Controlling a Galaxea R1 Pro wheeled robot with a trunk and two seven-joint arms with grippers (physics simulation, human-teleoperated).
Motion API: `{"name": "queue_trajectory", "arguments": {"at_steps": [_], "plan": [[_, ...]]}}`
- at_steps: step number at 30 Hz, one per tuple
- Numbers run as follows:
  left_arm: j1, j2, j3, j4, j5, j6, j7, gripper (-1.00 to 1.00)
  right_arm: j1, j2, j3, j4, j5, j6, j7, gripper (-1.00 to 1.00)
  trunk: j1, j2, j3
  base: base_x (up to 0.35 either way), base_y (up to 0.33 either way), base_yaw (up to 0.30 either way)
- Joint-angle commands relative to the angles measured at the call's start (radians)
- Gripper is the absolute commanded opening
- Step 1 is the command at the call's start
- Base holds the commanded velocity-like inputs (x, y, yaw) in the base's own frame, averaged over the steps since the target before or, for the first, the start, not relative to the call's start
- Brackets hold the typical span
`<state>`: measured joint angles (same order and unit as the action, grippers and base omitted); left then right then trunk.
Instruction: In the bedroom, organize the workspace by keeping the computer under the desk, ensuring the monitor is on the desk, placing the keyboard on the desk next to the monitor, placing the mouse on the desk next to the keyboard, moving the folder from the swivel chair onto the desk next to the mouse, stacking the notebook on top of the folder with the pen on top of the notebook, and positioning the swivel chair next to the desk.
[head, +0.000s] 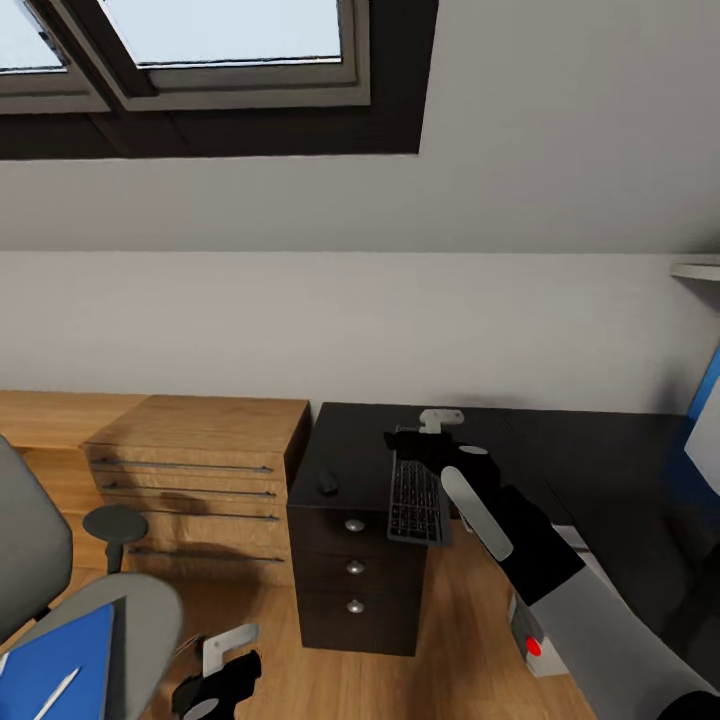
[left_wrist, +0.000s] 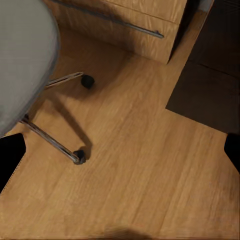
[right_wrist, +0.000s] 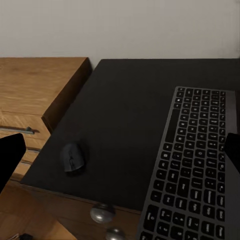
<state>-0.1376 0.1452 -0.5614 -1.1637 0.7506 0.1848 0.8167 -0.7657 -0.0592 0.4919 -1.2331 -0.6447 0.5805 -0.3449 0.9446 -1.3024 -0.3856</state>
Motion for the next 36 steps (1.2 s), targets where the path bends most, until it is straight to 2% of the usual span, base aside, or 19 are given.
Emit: {"name": "queue_trajectory", "arguments": {"at_steps": [1,2,3,7,8,15,26,36], "plan": [[-0.001,0.001,-0.005,0.015,0.002,-0.004,0.007,1.00,-0.001,-0.001,0.003,-0.001,-0.010,0.001,-0.010,1.00,-0.004,0.006,0.002,0.000,0.000,-0.002],[0.000,0.000,-0.007,0.045,0.002,-0.015,0.005,1.00,-0.001,-0.002,0.003,-0.001,-0.010,0.001,-0.010,1.00,-0.008,0.013,0.005,0.000,0.000,-0.001],[0.001,-0.002,-0.011,0.180,-0.004,-0.036,-0.085,1.00,-0.001,-0.002,0.003,0.003,-0.010,0.001,-0.010,1.00,-0.008,0.013,0.005,0.000,0.000,-0.102],[0.001,-0.002,-0.011,0.222,-0.003,-0.058,-0.158,1.00,-0.001,-0.001,0.002,0.005,-0.010,0.000,-0.009,1.00,-0.008,0.013,0.006,0.000,0.000,-0.176],[0.001,-0.003,-0.014,0.254,-0.005,-0.101,-0.190,1.00,-0.001,-0.001,0.003,0.016,-0.010,-0.006,-0.008,1.00,-0.008,0.013,0.006,0.000,0.000,-0.213],[0.001,-0.003,-0.015,0.270,-0.004,-0.140,-0.204,1.00,-0.001,0.004,0.005,0.029,-0.010,-0.012,-0.008,1.00,-0.008,0.013,0.006,0.000,0.000,-0.080],[0.001,-0.003,-0.014,0.291,0.000,-0.145,-0.206,1.00,-0.001,0.005,0.004,0.032,-0.011,-0.013,-0.007,1.00,-0.008,0.013,0.006,0.000,-0.008,-0.007],[0.001,-0.007,-0.012,0.316,0.001,-0.145,-0.206,1.00,-0.001,0.004,0.002,0.059,-0.009,-0.049,-0.007,1.00,-0.008,0.013,0.009,0.000,-0.227,-0.075]]}}
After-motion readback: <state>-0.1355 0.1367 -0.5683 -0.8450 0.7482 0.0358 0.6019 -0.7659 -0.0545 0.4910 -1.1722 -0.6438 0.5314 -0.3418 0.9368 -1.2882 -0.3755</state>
